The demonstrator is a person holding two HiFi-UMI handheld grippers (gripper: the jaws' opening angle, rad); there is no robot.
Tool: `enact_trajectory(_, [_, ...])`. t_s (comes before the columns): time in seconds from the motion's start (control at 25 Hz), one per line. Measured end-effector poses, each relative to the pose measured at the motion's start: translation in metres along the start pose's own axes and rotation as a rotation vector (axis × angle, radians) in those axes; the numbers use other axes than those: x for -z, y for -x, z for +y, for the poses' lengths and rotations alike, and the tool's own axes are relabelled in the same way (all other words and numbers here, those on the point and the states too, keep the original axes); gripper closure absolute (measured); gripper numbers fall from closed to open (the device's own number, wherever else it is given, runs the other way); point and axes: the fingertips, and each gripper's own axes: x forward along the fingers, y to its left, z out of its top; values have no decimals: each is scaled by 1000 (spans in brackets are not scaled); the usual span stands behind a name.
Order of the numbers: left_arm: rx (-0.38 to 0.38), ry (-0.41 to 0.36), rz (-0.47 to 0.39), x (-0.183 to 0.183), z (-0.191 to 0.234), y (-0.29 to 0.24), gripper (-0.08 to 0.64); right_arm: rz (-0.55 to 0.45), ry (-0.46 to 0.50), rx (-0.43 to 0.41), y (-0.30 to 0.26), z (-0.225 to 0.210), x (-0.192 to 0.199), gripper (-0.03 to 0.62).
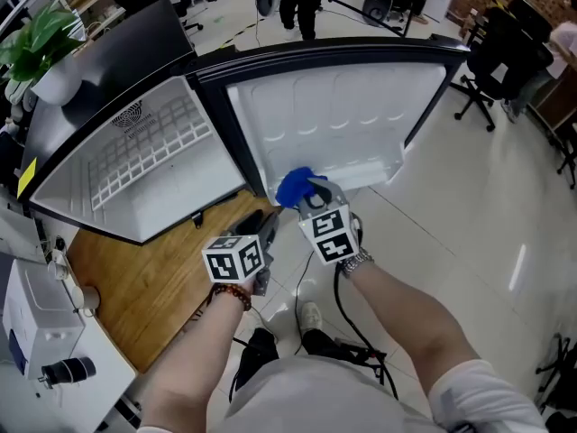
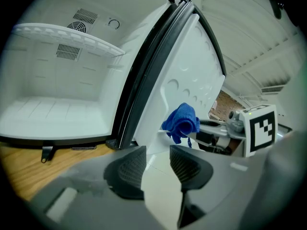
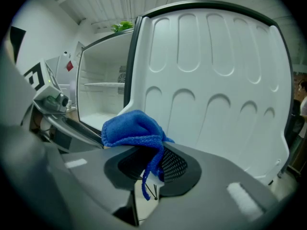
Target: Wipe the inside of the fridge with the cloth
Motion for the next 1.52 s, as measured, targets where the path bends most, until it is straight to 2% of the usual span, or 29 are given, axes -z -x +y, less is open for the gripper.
enact_trajectory(0.48, [62, 33, -3, -8, -24, -20, 396, 22, -16, 137, 27, -72, 21, 522])
enact_trajectory(0.88, [100, 171, -10, -9, -25, -36, 396, 41, -31, 244, 49, -134, 36, 522])
enact_trajectory(1.0, [108, 184, -19, -13, -26, -40, 396, 47, -37, 270, 54, -149, 38, 522])
enact_trajectory(1.24, [134, 238, -44, -19, -30, -44, 396, 55, -42, 296, 60, -164, 42, 522])
enact_trajectory(1.52, [187, 343, -77, -22, -31, -46, 396, 57, -48, 305, 62, -169, 42, 522])
